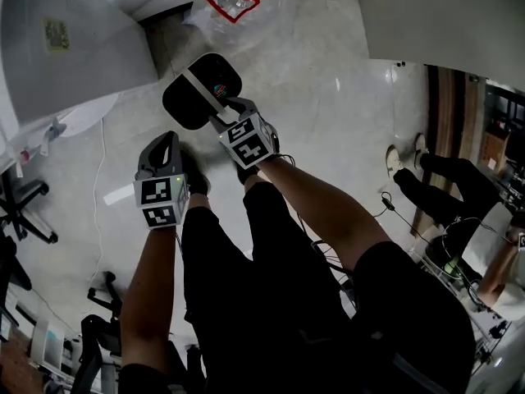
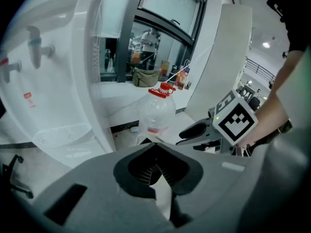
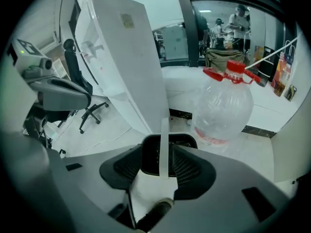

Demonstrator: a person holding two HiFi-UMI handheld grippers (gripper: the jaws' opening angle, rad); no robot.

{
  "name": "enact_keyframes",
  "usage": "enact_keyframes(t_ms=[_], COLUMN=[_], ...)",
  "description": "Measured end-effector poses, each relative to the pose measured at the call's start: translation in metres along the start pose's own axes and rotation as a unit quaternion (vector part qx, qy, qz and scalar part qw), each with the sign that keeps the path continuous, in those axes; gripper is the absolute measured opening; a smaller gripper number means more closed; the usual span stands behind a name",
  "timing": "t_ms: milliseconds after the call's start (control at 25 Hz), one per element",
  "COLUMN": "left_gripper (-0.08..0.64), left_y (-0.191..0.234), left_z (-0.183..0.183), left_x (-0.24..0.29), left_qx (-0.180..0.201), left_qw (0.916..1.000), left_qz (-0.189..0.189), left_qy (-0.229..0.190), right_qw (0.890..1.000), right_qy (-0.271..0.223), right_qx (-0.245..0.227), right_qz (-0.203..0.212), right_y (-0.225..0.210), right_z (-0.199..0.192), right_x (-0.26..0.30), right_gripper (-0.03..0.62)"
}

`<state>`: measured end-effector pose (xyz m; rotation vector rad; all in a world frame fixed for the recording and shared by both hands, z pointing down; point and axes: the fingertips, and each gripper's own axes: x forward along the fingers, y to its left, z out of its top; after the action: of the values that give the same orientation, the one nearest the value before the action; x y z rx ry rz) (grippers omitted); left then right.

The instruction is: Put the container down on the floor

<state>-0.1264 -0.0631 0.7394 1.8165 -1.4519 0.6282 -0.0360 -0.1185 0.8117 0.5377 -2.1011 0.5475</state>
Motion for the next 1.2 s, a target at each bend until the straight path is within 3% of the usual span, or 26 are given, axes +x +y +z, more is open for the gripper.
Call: enact_keyframes(t_ms=[160,560,920,1200], left_gripper=[0.012,0.012,0.012,0.012], left_y=[-0.012,-0.044,-0.063,-0.078], left_z=[0.016,0.059,0.126,0.173], left_x=[-0.025,-0.107,-0.180,-0.228], left_qx=[-0.006,0.004,0.020,0.049], left_qw=[0.9999,0.9989,0.9945,0.9881], left_qz=[-0.001,-0.010,-0.012,-0.016], left_qy=[-0.015,-0.045,-0.102,-0.145], right_qw=[1.000,0.998,0.990,0.982], right_qy=[-0.007,-0.050,-0.135,-0.185], right_qx=[-0.012,0.018,0.015,-0.020], right_qz=[0.008,0.016,0.033,0.016], right_y=[0.012,0.032,0.057,0.074], right_z=[0.018,0.056,0.136,0.189], right_x=[-0.034,-0.129,-0.241,-0.308], right_gripper=[0.173,0.172,0.123,0.088])
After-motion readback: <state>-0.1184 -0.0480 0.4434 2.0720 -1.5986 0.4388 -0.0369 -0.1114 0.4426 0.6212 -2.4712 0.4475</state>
